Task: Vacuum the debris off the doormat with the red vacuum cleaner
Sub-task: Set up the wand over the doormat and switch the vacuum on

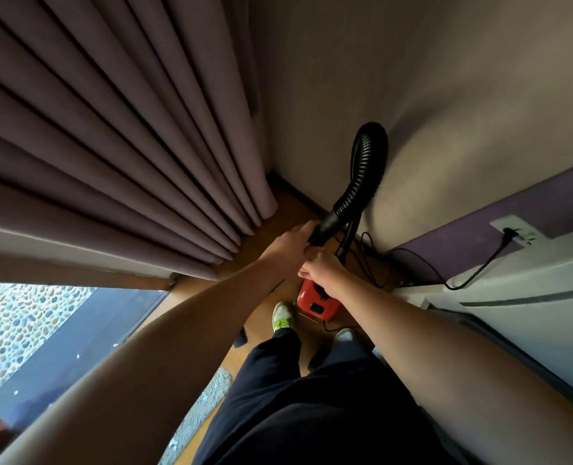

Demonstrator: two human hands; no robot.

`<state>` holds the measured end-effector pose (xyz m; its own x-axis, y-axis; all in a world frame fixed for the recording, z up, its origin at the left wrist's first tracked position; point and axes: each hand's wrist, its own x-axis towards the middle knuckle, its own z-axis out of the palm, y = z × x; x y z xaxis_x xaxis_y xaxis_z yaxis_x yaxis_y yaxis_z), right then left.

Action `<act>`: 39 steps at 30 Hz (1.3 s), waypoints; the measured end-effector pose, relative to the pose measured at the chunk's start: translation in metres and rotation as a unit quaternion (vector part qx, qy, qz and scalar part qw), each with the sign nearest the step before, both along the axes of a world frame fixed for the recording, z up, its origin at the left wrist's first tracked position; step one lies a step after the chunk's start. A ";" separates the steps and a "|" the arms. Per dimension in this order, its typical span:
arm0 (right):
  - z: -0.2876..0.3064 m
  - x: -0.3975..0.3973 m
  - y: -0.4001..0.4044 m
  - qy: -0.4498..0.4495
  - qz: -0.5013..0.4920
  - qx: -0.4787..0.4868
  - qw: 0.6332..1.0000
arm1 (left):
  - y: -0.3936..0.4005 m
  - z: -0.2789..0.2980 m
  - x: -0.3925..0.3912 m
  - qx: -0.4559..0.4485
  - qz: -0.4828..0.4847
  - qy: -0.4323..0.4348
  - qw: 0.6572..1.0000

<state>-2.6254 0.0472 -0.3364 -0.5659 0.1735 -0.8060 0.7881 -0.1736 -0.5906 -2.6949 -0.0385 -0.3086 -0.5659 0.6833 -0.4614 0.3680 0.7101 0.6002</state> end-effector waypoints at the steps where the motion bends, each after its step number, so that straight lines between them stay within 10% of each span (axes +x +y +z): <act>1: -0.005 0.004 -0.002 -0.009 -0.015 -0.059 0.998 | -0.003 0.000 0.003 -0.011 0.001 0.003 1.000; 10: -0.091 0.076 0.044 -0.033 0.077 0.009 0.996 | -0.025 -0.022 0.054 -0.125 0.013 0.067 0.990; 26: -0.244 0.105 0.068 -0.097 -0.047 0.026 0.994 | -0.045 -0.121 0.084 0.036 0.098 0.134 0.985; 39: -0.426 0.073 0.044 -0.225 -0.056 0.097 0.968 | -0.102 -0.225 0.038 -0.030 0.094 0.170 0.980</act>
